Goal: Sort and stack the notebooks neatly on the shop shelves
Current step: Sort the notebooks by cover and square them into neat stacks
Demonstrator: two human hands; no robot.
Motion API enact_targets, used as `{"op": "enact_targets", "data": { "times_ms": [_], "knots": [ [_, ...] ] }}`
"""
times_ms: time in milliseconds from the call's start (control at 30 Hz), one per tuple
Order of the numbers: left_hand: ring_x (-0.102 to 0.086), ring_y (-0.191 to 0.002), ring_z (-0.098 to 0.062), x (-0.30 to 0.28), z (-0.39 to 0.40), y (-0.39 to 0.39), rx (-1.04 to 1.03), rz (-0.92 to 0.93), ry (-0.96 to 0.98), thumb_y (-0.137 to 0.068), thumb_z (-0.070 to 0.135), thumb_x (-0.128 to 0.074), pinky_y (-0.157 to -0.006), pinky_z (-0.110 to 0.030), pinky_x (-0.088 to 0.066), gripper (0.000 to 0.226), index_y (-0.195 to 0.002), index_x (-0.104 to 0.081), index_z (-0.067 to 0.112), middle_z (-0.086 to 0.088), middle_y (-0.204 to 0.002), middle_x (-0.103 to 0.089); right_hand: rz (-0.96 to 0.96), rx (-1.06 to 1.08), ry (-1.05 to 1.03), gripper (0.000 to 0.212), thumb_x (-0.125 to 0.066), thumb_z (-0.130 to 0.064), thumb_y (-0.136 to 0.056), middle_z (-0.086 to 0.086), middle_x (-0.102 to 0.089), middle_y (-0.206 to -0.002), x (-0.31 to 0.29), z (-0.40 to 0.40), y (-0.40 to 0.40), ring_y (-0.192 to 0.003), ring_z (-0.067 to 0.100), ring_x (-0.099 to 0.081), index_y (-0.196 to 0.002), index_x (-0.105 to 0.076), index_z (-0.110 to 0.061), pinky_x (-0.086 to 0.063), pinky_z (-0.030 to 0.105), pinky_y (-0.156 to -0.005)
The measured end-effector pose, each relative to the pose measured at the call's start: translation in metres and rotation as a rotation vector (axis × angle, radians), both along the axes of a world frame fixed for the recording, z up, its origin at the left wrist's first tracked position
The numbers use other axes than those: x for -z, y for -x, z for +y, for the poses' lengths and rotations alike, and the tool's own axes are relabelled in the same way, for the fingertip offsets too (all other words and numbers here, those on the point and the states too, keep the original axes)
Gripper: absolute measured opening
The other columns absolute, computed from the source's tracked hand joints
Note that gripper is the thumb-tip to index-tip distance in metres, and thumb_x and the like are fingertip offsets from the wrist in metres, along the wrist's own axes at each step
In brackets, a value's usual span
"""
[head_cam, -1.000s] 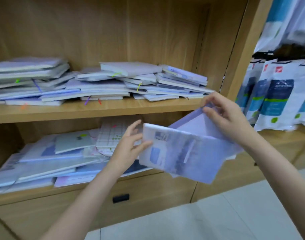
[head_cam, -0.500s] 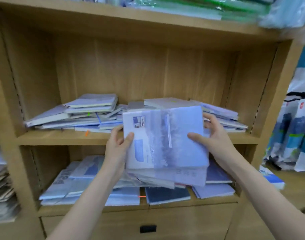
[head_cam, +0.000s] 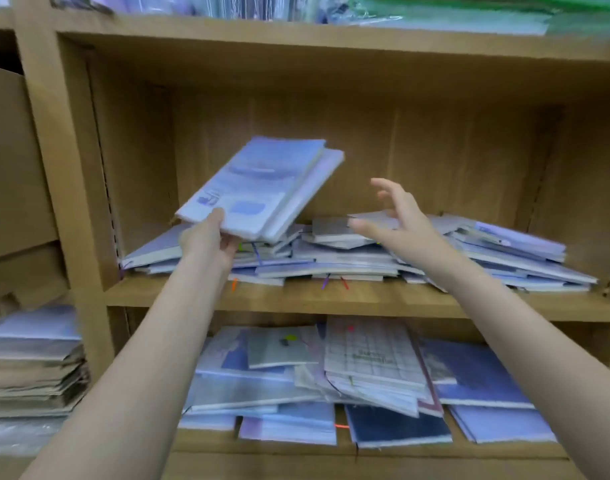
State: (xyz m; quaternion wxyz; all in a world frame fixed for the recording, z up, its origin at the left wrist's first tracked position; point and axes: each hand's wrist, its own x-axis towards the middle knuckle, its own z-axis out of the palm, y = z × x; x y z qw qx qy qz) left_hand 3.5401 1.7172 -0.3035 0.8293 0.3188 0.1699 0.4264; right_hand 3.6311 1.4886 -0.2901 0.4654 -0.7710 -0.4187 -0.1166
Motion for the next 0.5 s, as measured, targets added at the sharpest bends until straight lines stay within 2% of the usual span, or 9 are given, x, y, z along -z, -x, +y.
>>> {"op": "enact_targets", "data": {
  "times_ms": [100, 200, 267, 300, 333, 367, 400, 433, 500],
  "knots": [
    [-0.06, -0.102, -0.026, -0.006, 0.01, -0.013, -0.049, 0.085, -0.113, -0.091, -0.003, -0.051, -0.072, -0.03, -0.054, 0.036, -0.126, -0.043, 0.004, -0.015, -0.126, -0.055, 0.04, 0.026, -0.012, 0.057, -0.057, -0.037, -0.09, 0.0, -0.032, -0.139, 0.011, 0.015, -0.012, -0.12, 0.008, -0.034, -0.139, -0.03, -0.025, -0.032, 0.028, -0.097],
    [-0.056, -0.101, -0.026, -0.009, 0.013, -0.02, 0.018, 0.12, -0.167, -0.092, -0.003, -0.048, -0.075, -0.027, -0.056, 0.022, -0.112, -0.042, 0.003, -0.016, -0.13, -0.045, 0.129, 0.087, 0.021, 0.05, -0.057, -0.031, -0.091, 0.002, -0.039, -0.136, 0.026, 0.017, -0.031, -0.119, 0.016, -0.042, -0.135, -0.037, -0.022, -0.035, 0.028, -0.091],
    [-0.053, -0.092, -0.019, -0.006, 0.009, -0.021, 0.005, 0.156, -0.227, -0.092, -0.002, -0.048, -0.083, -0.021, -0.051, 0.014, -0.105, -0.045, 0.004, -0.01, -0.106, -0.048, 0.154, 0.13, 0.016, 0.045, -0.058, -0.027, -0.091, 0.003, -0.044, -0.132, 0.036, 0.015, -0.043, -0.115, 0.018, -0.047, -0.132, -0.041, -0.019, -0.037, 0.028, -0.086],
    [-0.05, -0.081, -0.015, -0.002, 0.004, -0.022, -0.029, 0.205, -0.279, -0.092, -0.001, -0.047, -0.08, -0.017, -0.047, 0.008, -0.094, -0.047, 0.006, -0.005, -0.088, -0.046, 0.141, 0.148, 0.02, 0.043, -0.058, -0.024, -0.091, 0.004, -0.045, -0.131, 0.041, 0.014, -0.047, -0.113, 0.018, -0.048, -0.131, -0.043, -0.018, -0.037, 0.027, -0.085],
    [-0.046, -0.073, -0.013, 0.007, -0.002, -0.023, -0.088, 0.267, -0.33, -0.092, 0.0, -0.046, -0.084, -0.017, -0.035, 0.014, -0.083, -0.045, 0.01, -0.002, -0.076, -0.041, 0.089, 0.169, 0.042, 0.042, -0.059, -0.021, -0.09, 0.006, -0.047, -0.129, 0.045, 0.012, -0.051, -0.113, 0.017, -0.048, -0.13, -0.044, -0.016, -0.036, 0.025, -0.086],
    [-0.047, -0.071, -0.013, 0.019, -0.007, -0.024, -0.141, 0.302, -0.37, -0.091, 0.002, -0.045, -0.07, -0.016, -0.041, 0.014, -0.081, -0.043, 0.012, 0.001, -0.071, -0.039, 0.005, 0.192, 0.08, 0.042, -0.06, -0.018, -0.089, 0.008, -0.047, -0.128, 0.05, 0.011, -0.055, -0.115, 0.018, -0.048, -0.129, -0.046, -0.014, -0.035, 0.021, -0.088],
    [-0.051, -0.074, -0.014, 0.03, -0.013, -0.024, -0.169, 0.285, -0.389, -0.092, 0.005, -0.044, -0.059, -0.022, -0.036, 0.008, -0.086, -0.045, 0.011, 0.002, -0.071, -0.042, -0.082, 0.211, 0.122, 0.043, -0.061, -0.015, -0.089, 0.01, -0.047, -0.128, 0.053, 0.01, -0.057, -0.117, 0.019, -0.047, -0.129, -0.046, -0.011, -0.032, 0.017, -0.089],
    [-0.055, -0.077, -0.014, 0.037, -0.019, -0.022, -0.168, 0.248, -0.381, -0.094, 0.008, -0.043, -0.064, -0.019, -0.042, 0.004, -0.094, -0.047, 0.009, 0.002, -0.074, -0.047, -0.153, 0.225, 0.153, 0.043, -0.061, -0.013, -0.088, 0.011, -0.047, -0.127, 0.055, 0.009, -0.061, -0.119, 0.02, -0.047, -0.129, -0.047, -0.009, -0.029, 0.014, -0.088],
    [-0.061, -0.079, -0.011, 0.04, -0.025, -0.021, -0.133, 0.145, -0.309, -0.099, 0.012, -0.041, -0.068, -0.015, -0.05, 0.013, -0.104, -0.051, 0.006, -0.001, -0.082, -0.058, -0.236, 0.248, 0.191, 0.043, -0.061, -0.012, -0.088, 0.011, -0.047, -0.125, 0.057, 0.007, -0.068, -0.12, 0.022, -0.046, -0.128, -0.048, -0.009, -0.028, 0.015, -0.089]
  ]
}}
